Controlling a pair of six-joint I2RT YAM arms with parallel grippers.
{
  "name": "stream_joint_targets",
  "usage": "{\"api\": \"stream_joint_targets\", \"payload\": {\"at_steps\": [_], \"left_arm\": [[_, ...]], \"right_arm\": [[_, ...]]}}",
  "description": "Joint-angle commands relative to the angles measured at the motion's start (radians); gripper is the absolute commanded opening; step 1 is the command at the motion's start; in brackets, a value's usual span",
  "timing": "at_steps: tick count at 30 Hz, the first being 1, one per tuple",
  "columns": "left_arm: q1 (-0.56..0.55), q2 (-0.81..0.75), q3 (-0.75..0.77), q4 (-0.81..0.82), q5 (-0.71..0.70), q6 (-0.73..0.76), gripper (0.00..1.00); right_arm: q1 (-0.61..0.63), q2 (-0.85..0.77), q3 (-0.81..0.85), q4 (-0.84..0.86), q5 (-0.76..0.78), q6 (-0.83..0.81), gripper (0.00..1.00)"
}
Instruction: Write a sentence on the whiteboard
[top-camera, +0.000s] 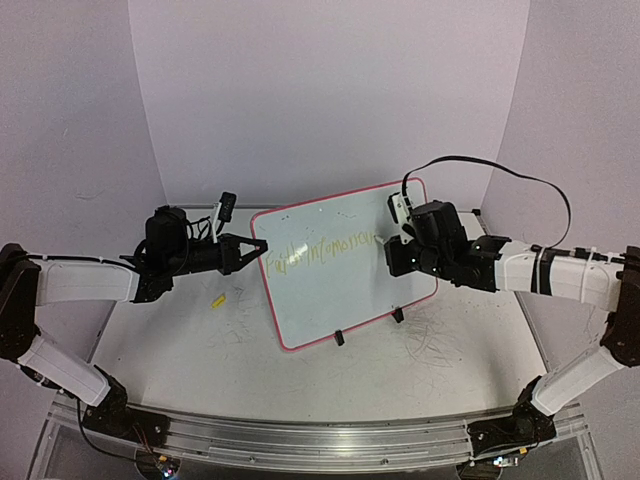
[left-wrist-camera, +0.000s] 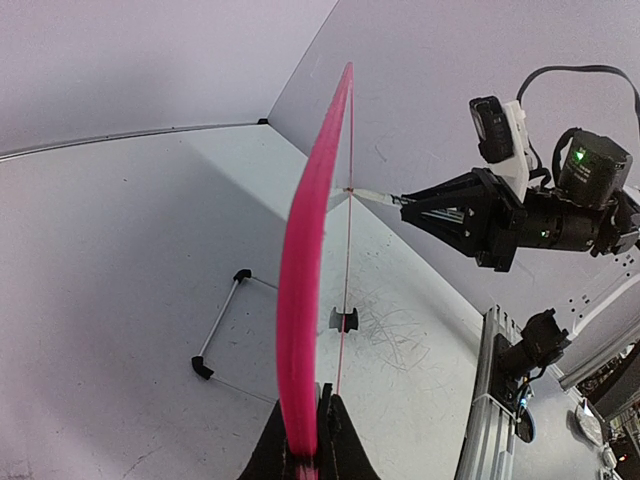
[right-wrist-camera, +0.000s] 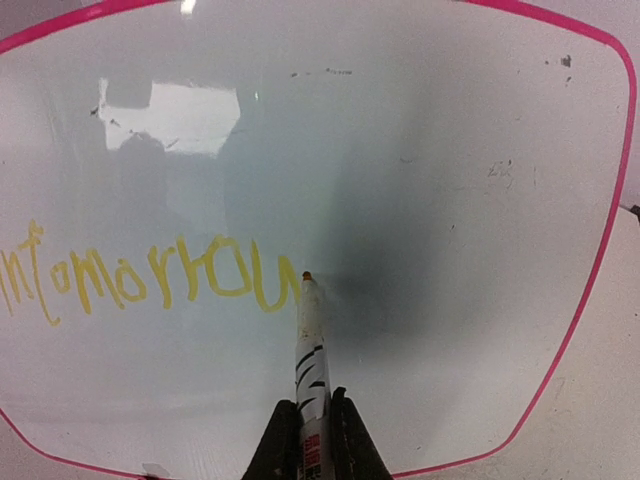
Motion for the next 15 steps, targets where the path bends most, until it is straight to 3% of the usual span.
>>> {"api": "stream_joint_targets", "payload": {"at_steps": [1, 15], "left_arm": [[-0.011, 0.006, 0.022, -0.05, -0.017, 0.082, 0.0], [-0.011, 0.001, 0.019, -0.055, -0.026, 0.085, 0.0]], "right_arm": [[-0.003, 0.028, 0.07, 0.041, 0.049, -0.011, 0.0], [-0.009, -0.085, 0.009, 0.013, 0.014, -0.01, 0.0]]}}
